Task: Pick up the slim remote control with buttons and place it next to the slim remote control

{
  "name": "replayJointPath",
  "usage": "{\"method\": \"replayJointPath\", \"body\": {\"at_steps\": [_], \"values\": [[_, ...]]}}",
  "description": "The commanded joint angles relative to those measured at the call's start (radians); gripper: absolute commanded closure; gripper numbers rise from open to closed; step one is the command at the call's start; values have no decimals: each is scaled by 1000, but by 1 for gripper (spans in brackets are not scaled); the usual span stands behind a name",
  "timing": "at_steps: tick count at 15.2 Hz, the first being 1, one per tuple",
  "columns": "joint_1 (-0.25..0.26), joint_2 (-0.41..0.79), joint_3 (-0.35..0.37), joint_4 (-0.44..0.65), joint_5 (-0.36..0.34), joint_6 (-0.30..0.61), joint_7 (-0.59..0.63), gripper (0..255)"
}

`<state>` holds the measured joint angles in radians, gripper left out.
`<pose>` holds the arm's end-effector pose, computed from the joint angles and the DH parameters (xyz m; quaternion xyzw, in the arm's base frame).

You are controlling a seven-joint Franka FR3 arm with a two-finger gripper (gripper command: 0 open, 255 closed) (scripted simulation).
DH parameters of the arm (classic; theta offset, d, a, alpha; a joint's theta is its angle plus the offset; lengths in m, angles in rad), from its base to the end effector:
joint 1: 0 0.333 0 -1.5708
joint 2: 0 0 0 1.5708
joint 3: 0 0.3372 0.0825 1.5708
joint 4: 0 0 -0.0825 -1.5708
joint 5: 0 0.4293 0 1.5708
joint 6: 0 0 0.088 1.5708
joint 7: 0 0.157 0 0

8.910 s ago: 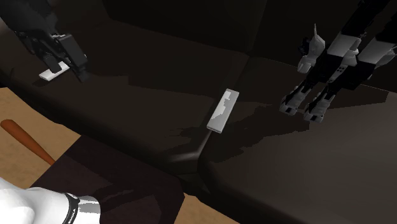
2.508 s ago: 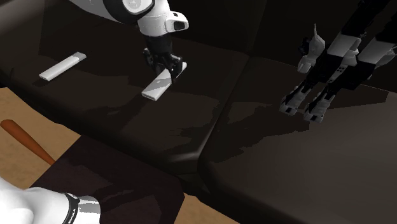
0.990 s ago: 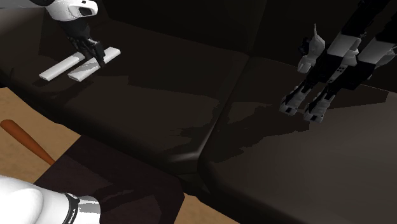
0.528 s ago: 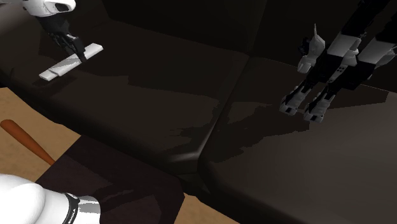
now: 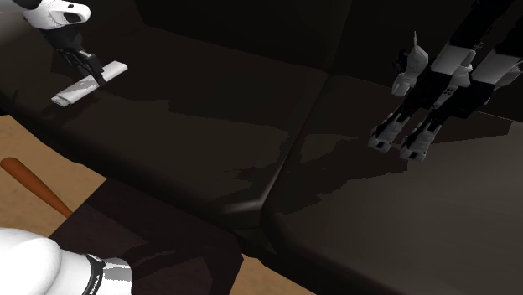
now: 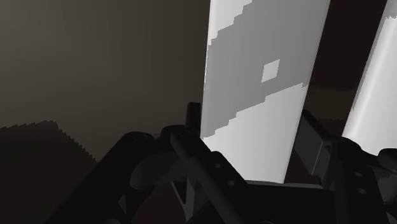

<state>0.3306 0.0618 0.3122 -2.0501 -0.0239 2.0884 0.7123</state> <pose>0.4803 0.3560 0.3568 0.9995 -0.0289 -0.0074 0.0070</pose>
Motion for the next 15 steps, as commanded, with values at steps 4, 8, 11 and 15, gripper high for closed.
{"method": "replayJointPath", "body": {"at_steps": [4,8,11,15], "values": [[1,32,-1,-31,-13,63,8,255],[3,59,-2,-56,-24,113,16,255],[4,74,-3,-67,-30,138,21,255],[4,74,-3,-67,-30,138,21,255]]}}
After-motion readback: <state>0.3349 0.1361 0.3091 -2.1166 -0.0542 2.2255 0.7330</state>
